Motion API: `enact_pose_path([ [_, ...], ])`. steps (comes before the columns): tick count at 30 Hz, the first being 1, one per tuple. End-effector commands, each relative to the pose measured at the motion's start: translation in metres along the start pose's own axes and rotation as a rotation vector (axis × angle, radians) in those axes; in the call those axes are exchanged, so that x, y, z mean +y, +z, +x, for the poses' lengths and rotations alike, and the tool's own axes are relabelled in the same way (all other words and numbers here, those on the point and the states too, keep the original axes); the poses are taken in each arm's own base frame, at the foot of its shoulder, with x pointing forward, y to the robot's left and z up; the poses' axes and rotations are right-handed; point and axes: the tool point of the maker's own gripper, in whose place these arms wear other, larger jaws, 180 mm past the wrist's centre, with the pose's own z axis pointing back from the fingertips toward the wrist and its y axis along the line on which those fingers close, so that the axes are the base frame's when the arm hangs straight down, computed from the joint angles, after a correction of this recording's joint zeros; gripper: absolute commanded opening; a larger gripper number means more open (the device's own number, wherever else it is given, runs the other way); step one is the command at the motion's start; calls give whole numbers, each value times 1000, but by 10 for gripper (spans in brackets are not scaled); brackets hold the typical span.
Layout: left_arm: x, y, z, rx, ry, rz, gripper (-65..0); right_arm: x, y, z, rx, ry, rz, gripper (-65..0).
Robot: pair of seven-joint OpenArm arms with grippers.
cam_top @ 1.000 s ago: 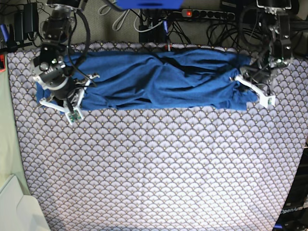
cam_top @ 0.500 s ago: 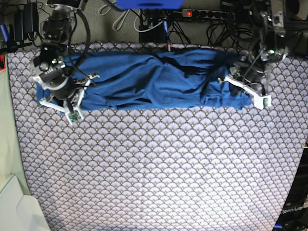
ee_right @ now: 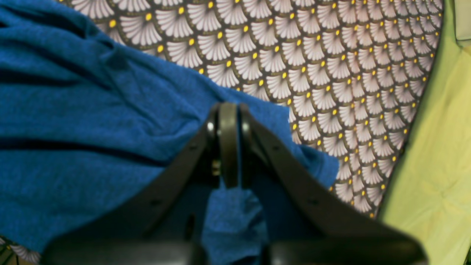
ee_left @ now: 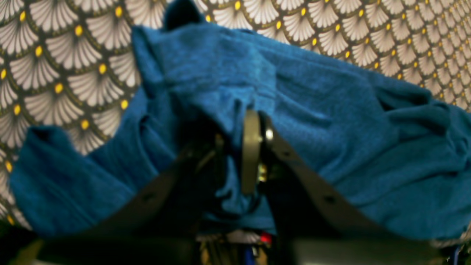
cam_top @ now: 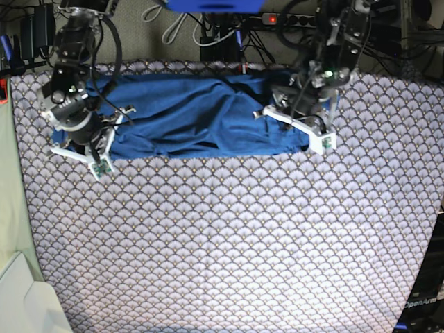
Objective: Fold the T-shirt properly
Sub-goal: 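Fold the held end over toward the right gripper with the left gripper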
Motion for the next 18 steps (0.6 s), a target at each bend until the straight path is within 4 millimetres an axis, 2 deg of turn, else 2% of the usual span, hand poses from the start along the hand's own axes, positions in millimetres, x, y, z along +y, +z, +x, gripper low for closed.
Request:
enact_pose_path([
  [1, -7, 3, 6, -10, 34, -13, -649, -8, 4, 11, -40, 5, -25, -640],
  [3, -12, 3, 5, -10, 39, -16, -649, -8, 4, 11, -40, 5, -25, -640],
  [8, -46, 5, 6, -10, 83, -68, -649, -8, 4, 11, -40, 5, -25, -640],
  [11, -78, 7, 4, 0, 77, -136, -649, -8, 4, 12, -40, 6, -23, -640],
  [15, -129, 14, -3, 13, 8, -252, -649, -12, 4, 10, -38, 18, -30, -640],
  [18, -151, 18, -8, 18, -47, -304, -649, -13, 4, 10, -36, 21, -33, -640],
])
